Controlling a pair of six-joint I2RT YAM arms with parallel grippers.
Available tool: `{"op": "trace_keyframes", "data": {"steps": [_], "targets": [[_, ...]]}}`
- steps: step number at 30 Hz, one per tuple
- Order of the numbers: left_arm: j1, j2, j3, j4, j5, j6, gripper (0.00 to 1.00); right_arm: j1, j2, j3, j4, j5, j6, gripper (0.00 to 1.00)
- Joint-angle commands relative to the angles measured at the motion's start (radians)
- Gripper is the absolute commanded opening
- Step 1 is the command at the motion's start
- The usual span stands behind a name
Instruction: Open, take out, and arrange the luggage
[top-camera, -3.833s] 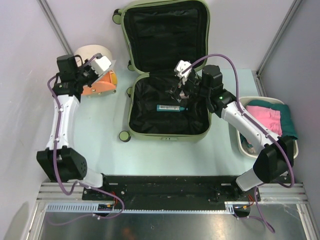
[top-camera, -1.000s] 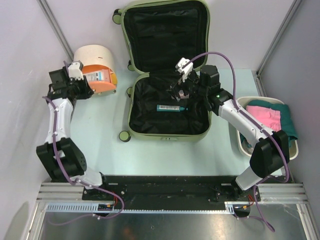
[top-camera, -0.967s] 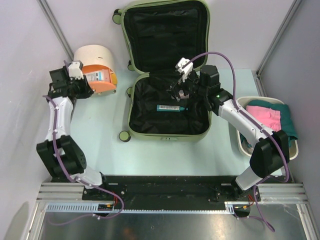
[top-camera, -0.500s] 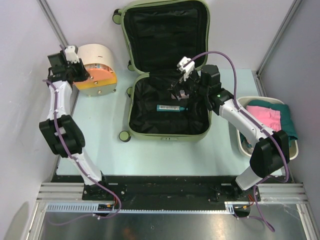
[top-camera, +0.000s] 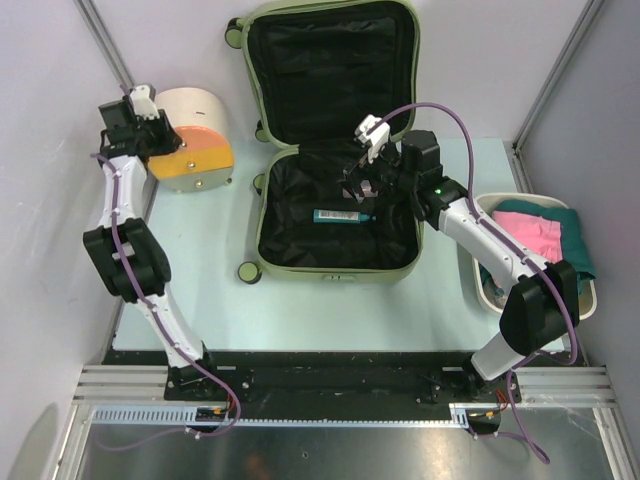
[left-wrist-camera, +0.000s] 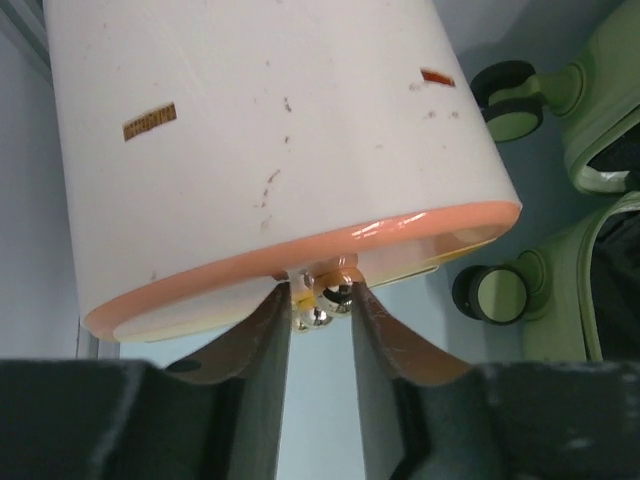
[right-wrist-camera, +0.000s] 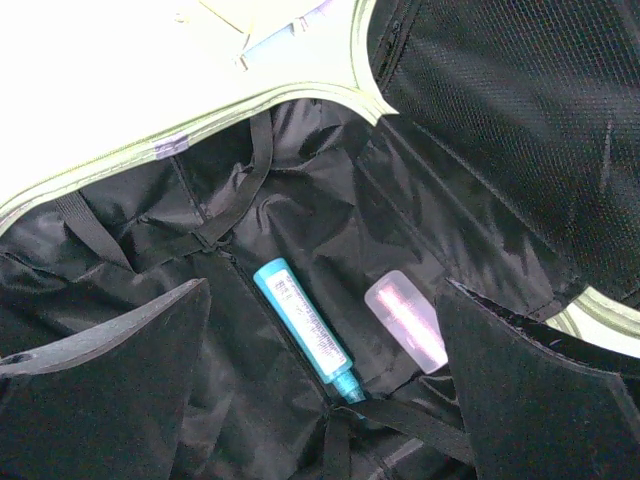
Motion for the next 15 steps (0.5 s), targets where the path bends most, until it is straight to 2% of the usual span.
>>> {"op": "trace_keyframes", "data": {"steps": [1,3,5,6,7,8,9,12,14,15], "targets": [[-0.007,-0.122,-0.076,0.086,-0.003,-0.032,0.39,-0.002,-0.016,0.011,0.013,0.007,0.0,1.0],[-0.005,-0.195,-0.178,0.113,0.005,0.014,0.44,-0.003,-0.021,0.011,0.013,0.01,0.002,1.0],[-0.006,-0.318,-0.252,0.155,0.018,0.057,0.58,-0.005,-0.029,0.011,0.013,0.011,0.009,1.0],[-0.005,-0.363,-0.328,0.179,0.031,0.065,0.71,-0.006,-0.03,0.011,0.013,0.01,0.024,1.0],[-0.004,-0.399,-0.364,0.189,0.044,0.068,0.73,-0.01,-0.032,0.011,0.014,0.014,0.034,1.0],[-0.005,-0.461,-0.393,0.193,0.076,0.071,0.81,-0.013,-0.032,0.011,0.017,0.019,0.049,1.0],[-0.005,-0.486,-0.449,0.199,0.095,0.068,0.97,-0.02,-0.032,0.011,0.02,0.023,0.064,1.0],[-0.005,-0.528,-0.545,0.213,0.118,0.022,1.0,-0.049,-0.029,0.011,0.028,0.028,0.135,1.0],[-0.001,-0.503,-0.564,0.21,0.123,-0.043,1.0,-0.068,-0.023,0.011,0.059,0.008,0.184,1.0],[0.007,-0.48,-0.579,0.204,0.171,-0.07,1.0,-0.091,-0.021,0.011,0.063,-0.002,0.201,1.0]]}}
